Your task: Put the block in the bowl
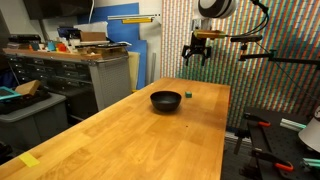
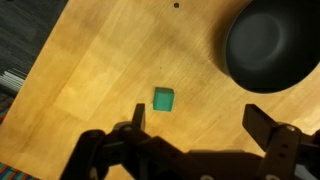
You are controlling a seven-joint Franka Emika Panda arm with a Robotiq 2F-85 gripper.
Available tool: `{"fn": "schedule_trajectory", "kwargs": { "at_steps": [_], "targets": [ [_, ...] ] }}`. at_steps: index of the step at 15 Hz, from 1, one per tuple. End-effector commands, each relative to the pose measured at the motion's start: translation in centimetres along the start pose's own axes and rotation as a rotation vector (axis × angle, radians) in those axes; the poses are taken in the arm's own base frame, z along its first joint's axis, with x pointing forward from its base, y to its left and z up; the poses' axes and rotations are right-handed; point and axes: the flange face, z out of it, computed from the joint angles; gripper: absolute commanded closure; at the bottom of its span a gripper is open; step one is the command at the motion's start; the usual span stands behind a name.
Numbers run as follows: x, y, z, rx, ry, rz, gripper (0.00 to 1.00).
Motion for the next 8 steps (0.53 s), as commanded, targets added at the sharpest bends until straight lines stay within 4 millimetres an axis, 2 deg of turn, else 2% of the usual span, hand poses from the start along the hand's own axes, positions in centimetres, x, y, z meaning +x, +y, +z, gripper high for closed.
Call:
{"fn": "schedule_trajectory", "kwargs": {
  "at_steps": [1, 4, 8],
  "targets": [
    [2.3, -0.2, 3.6, -0.016, 0.062, 0.042, 0.0],
    [3.7, 0.4, 6.5, -0.027, 0.115, 0.094, 0.0],
    [4.6, 0.6, 9.3, -0.026, 0.131, 0.137, 0.0]
  ]
}}
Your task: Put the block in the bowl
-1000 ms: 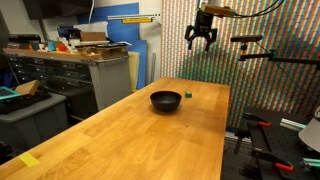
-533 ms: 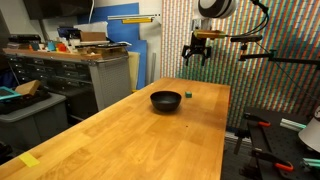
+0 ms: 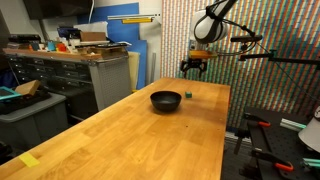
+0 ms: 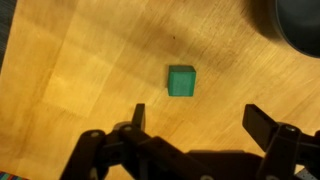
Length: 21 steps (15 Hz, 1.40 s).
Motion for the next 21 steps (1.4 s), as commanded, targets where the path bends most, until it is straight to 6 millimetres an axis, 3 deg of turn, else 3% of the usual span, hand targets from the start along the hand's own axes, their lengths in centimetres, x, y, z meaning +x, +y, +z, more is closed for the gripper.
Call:
{"fn": "schedule_trajectory", "kwargs": {
  "at_steps": [1, 19, 20, 21],
  "targets": [
    [1.1, -0.8, 1.9, 0.001, 0.047, 0.026, 0.0],
    [1.1, -1.3, 10.8, -0.042, 0.043, -0.037, 0.0],
    [1.2, -1.3, 11.0, -0.042, 0.043, -0.038, 0.06],
    [1.2, -1.2, 11.3, -0.04, 0.04, -0.038, 0.27]
  ]
}}
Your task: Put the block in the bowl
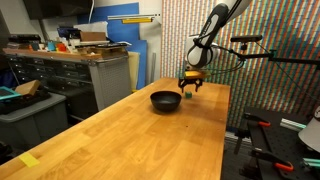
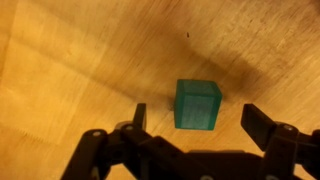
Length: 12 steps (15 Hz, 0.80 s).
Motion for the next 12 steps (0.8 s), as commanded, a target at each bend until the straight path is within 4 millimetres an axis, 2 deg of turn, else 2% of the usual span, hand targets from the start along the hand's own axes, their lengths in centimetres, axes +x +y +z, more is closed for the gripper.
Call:
{"fn": "schedule_trajectory", "kwargs": {
  "at_steps": [1, 2, 8, 9, 12],
  "targets": [
    [1.1, -0.2, 0.9, 0.018, 0.018, -0.012, 0.3],
    [1.1, -0.2, 1.1, 0.017, 0.017, -0.013, 0.3],
    [1.4, -0.2, 1.4, 0.026, 0.006, -0.018, 0.78],
    [1.4, -0.2, 1.2, 0.028, 0.005, -0.018, 0.83],
    [1.6, -0.2, 0.3, 0.026, 0.004, -0.03, 0.83]
  ]
}}
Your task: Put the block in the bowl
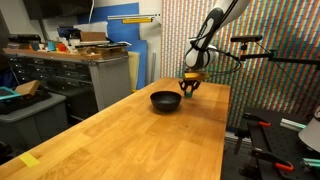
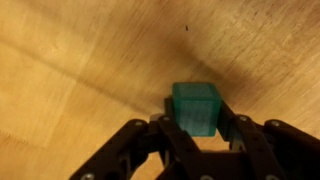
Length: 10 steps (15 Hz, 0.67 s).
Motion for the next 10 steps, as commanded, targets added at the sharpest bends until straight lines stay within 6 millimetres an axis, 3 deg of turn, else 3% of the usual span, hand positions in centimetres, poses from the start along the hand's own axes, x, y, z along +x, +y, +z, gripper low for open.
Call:
{"fn": "schedule_trajectory", "kwargs": {
  "at_steps": [1, 6, 10],
  "targets": [
    [1.0, -0.1, -1.2, 0.012, 0.01, -0.018, 0.83],
    [1.8, -0.8, -5.0, 0.021, 0.013, -0.038, 0.83],
    [2.8, -2.1, -9.5, 0.017, 0.004, -0.067, 0.83]
  ]
}}
